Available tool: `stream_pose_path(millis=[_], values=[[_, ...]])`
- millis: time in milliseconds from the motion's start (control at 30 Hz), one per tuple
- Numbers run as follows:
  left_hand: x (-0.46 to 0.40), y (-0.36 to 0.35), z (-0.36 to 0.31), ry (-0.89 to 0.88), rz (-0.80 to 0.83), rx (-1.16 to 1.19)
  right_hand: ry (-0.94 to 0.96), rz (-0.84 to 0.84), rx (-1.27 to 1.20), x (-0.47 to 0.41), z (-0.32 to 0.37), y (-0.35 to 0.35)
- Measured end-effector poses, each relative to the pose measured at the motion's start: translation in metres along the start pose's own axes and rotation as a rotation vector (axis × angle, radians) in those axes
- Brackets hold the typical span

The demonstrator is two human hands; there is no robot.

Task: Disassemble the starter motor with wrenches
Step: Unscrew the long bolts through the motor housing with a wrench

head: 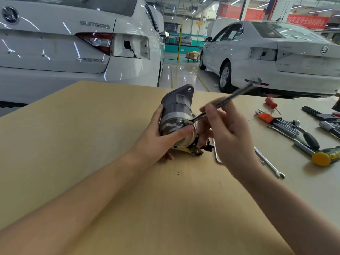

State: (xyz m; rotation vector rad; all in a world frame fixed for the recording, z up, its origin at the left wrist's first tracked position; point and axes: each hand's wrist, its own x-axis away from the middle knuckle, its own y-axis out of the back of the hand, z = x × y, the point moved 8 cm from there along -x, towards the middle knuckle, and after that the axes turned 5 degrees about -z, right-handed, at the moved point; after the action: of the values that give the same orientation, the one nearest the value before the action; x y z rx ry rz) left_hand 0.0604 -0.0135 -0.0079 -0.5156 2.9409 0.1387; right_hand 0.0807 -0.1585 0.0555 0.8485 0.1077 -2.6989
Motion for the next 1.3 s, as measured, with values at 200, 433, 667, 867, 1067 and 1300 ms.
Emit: stream_pose_path(millis=[200, 433, 667, 867, 1067, 1300], values=[[0.001, -0.003, -0.005, -0.045, 0.049, -0.020, 0.293, 0.379, 0.717, -0.028, 0.027, -0.055], [0.000, -0.001, -0.002, -0.013, 0.049, -0.018, 0.277, 0.250, 0.131, -0.026, 0.056, -0.036], [-0.003, -0.001, 0.000, -0.019, 0.056, -0.030, -0.367, -0.114, -0.339, 0.013, -0.021, 0.006], [-0.004, 0.000, 0.001, -0.035, 0.005, -0.047, -0.400, -0.111, -0.410, 0.021, -0.029, 0.002], [-0.003, 0.002, 0.001, -0.045, -0.021, -0.034, -0.450, -0.125, -0.466, 0.022, -0.033, 0.001], [-0.002, 0.000, -0.001, -0.051, -0.035, -0.023, -0.477, -0.148, -0.472, 0.021, -0.035, 0.004]])
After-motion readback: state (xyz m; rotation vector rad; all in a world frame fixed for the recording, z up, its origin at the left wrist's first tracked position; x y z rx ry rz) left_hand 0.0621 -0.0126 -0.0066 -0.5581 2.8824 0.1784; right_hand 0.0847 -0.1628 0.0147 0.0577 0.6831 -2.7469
